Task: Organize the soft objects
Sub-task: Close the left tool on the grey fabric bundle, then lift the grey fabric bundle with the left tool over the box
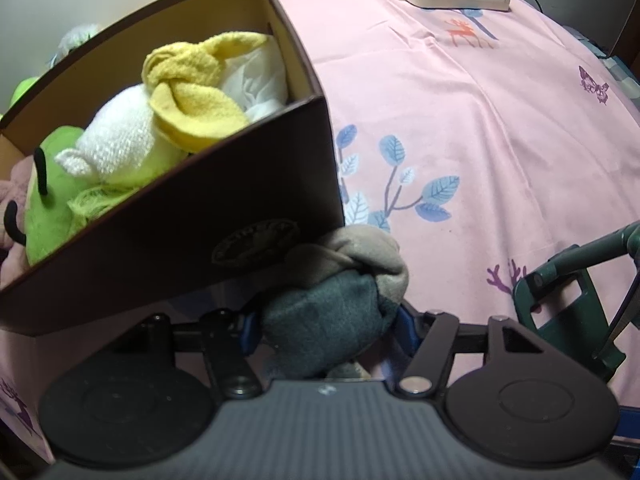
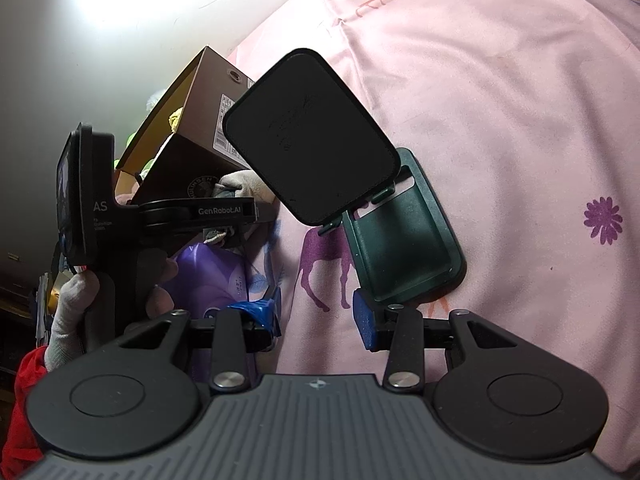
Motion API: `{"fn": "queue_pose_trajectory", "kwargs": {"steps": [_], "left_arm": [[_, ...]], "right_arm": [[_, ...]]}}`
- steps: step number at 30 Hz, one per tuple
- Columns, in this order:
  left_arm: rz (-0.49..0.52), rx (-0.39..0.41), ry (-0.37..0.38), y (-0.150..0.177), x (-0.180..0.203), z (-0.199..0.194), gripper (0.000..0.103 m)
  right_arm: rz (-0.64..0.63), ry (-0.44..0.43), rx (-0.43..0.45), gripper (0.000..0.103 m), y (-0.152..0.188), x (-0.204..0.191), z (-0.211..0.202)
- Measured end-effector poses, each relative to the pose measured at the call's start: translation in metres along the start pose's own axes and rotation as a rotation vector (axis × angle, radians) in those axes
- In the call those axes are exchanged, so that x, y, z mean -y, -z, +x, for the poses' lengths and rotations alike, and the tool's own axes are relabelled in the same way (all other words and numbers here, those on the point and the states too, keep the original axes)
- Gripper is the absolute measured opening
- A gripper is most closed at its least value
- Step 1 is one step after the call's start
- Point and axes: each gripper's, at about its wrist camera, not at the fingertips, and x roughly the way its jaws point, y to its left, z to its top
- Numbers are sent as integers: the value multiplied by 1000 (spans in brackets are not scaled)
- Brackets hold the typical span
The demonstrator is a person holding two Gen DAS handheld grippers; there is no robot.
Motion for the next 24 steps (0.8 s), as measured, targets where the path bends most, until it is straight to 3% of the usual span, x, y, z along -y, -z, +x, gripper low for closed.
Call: {"fn": "queue_pose_trajectory", "kwargs": {"steps": [9, 24], "left_arm": [[-34, 23, -2, 2, -8, -15, 60], [-80, 135, 19, 11, -18, -73, 59]], "right_arm": [[-19, 34, 17, 24, -1, 2, -5], [-61, 20, 18, 24, 1, -6, -9]]}}
